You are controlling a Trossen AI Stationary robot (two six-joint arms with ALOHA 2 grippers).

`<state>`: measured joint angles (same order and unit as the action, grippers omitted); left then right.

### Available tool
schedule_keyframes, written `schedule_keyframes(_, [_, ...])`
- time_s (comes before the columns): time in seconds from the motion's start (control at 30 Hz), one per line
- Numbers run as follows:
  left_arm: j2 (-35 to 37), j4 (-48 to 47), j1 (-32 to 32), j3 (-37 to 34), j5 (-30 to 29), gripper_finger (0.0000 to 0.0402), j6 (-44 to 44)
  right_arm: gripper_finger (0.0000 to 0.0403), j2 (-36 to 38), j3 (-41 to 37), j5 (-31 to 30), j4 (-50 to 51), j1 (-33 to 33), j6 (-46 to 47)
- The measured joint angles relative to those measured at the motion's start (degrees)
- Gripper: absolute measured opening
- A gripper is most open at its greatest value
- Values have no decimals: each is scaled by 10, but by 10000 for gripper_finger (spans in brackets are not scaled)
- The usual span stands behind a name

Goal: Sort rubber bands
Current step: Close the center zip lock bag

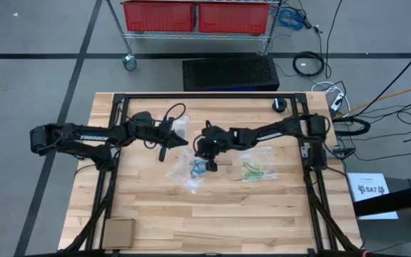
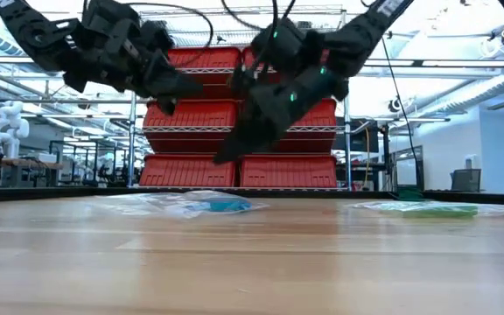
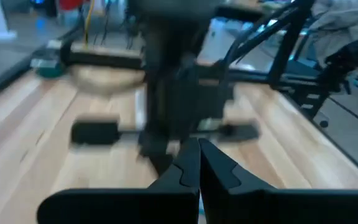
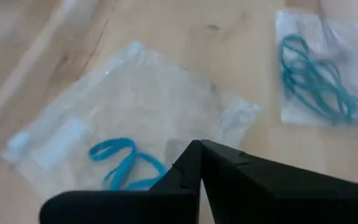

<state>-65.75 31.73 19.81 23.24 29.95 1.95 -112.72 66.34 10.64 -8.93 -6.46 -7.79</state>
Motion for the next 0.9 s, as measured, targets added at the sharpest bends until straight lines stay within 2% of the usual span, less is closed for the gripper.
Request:
schedule_keyframes(0.13, [34, 1, -21, 0, -2, 0, -14, 0, -46, 51, 1, 18, -10, -45])
schedule_keyframes(0.3, [74, -13, -33, 0, -15, 0, -24, 0, -112, 144, 0, 131, -10, -96])
schedule_keyframes(0.4, [90, -32, -35, 0, -30, 0, -25, 0, -143, 194, -11, 203, -10, -89])
schedule_keyframes(0.47, [99, -49, -35, 0, -41, 0, -26, 0, -149, 218, -50, 257, -11, -40])
schedule_keyframes(0.57, [107, -77, -35, 0, -68, 0, -25, 0, -143, 229, -103, 344, -15, 103])
schedule_keyframes(0.73, [111, -89, -39, 0, -113, 0, -24, 0, -129, 228, -112, 506, -26, 346])
schedule_keyframes(0.9, [111, -94, -52, 0, -134, 0, -23, 0, -120, 226, -127, 517, 8, 445])
